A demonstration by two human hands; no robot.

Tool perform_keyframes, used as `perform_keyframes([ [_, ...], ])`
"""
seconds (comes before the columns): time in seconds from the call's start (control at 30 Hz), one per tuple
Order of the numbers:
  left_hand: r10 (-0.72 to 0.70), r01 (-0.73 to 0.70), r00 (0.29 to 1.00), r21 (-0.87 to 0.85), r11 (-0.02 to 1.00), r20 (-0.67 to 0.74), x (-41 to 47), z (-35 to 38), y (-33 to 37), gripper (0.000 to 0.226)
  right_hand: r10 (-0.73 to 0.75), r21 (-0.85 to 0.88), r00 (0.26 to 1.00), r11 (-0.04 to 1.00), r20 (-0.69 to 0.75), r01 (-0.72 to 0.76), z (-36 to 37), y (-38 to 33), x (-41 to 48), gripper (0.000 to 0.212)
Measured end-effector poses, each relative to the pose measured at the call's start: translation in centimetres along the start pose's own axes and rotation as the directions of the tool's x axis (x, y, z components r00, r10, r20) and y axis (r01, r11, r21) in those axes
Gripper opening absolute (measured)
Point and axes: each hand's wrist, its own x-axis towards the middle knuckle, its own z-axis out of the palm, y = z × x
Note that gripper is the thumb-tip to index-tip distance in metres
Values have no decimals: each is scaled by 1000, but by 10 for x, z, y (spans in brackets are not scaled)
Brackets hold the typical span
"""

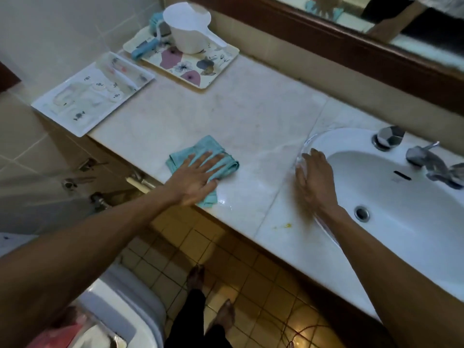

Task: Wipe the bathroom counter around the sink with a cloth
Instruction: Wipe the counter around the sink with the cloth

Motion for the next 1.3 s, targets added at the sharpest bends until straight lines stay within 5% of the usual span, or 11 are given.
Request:
perform_keyframes([
  [0.13, -456, 441, 883, -132, 888, -111, 42, 10, 64, 63, 203, 203, 979, 958, 23, -203, -9, 34, -48, 49],
  [0.2, -530, 503, 841, -204, 840, -107, 62, 13, 113, 63, 258, 261, 964, 928, 68, -267, -10, 47, -69, 52],
  [0.27, -450, 422, 886, -208, 882, -111, 67, 19, 160, 61, 300, 265, 950, 912, 91, -313, -12, 57, -82, 51],
  [0.37, -149, 132, 983, -152, 979, -105, 39, 32, 204, 60, 340, 283, 936, 892, 95, -352, -19, 63, -92, 49],
  [0.53, 269, -269, 963, 1, 963, 26, 4, 23, 144, 61, 355, 152, 928, 917, 114, -369, -24, 67, -104, 49],
  [0.67, 58, -58, 998, 18, 998, 27, 29, 8, 98, 60, 378, 97, 921, 917, 96, -386, -25, 68, -105, 57],
  [0.83, -257, 256, 966, -57, 965, -13, 43, 19, 145, 67, 384, 50, 920, 920, 86, -389, -25, 64, -102, 60],
  [1.0, 71, -69, 997, -78, 995, 26, -10, 34, 214, 64, 462, -23, 871, 885, 168, -466, -24, 57, -93, 66],
  [1.13, 396, -397, 912, -16, 918, 109, 3, 18, 145, 60, 503, -56, 846, 863, 179, -502, -20, 58, -94, 70],
  [1.2, 316, -320, 942, 20, 947, 110, 20, 7, 95, 60, 524, -75, 836, 852, 164, -519, -17, 56, -94, 68],
  [1.3, 10, -8, 999, -50, 999, 53, 38, 3, 74, 58, 497, -149, 861, 864, 103, -481, -14, 49, -97, 49],
])
